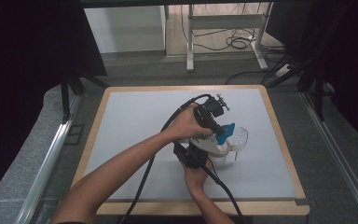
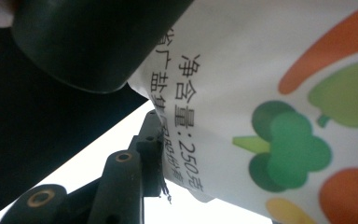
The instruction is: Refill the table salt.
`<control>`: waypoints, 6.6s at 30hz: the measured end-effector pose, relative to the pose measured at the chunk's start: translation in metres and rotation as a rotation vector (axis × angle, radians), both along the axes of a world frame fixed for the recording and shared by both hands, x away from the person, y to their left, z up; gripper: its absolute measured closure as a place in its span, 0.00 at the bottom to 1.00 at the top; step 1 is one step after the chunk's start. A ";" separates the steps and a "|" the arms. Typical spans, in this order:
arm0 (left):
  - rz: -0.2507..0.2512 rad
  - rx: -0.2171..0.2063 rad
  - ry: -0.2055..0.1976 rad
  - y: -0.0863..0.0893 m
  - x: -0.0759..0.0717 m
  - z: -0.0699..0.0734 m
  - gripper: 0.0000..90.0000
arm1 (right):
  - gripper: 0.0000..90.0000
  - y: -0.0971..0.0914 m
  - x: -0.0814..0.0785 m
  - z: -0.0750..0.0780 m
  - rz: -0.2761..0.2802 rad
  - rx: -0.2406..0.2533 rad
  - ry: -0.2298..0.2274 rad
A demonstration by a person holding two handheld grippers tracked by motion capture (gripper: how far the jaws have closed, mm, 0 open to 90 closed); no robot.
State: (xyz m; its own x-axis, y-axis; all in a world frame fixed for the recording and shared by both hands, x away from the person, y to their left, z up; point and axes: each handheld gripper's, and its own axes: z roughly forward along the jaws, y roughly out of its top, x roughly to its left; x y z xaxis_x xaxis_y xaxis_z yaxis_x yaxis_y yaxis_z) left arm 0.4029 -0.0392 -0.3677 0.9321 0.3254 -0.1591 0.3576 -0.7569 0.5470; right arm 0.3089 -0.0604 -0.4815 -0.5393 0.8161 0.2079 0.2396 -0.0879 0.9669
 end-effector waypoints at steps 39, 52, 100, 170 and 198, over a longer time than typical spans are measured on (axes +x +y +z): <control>-0.003 0.010 0.015 0.001 0.004 -0.003 1.00 | 0.68 0.001 0.002 -0.001 -0.008 -0.006 0.005; -0.001 0.015 0.019 0.000 0.005 -0.004 1.00 | 0.69 0.002 0.002 -0.001 -0.009 0.002 0.012; -0.004 0.003 0.022 0.001 0.005 -0.003 1.00 | 0.69 0.001 0.002 -0.001 -0.011 -0.012 0.003; 0.029 -0.209 0.076 0.051 -0.010 -0.006 1.00 | 0.68 -0.021 -0.029 -0.037 0.049 -0.272 0.058; 0.095 -0.273 0.073 0.074 -0.008 -0.009 1.00 | 0.64 -0.043 -0.030 -0.045 0.044 -0.309 0.110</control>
State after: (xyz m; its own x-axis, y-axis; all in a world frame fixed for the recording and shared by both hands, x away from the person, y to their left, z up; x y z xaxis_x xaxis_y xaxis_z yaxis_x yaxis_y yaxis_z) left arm 0.3948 0.0352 -0.3766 0.8826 0.3464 -0.3179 0.4653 -0.5467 0.6961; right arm 0.2788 -0.1032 -0.5263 -0.5632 0.8262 0.0131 0.3414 0.2183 0.9142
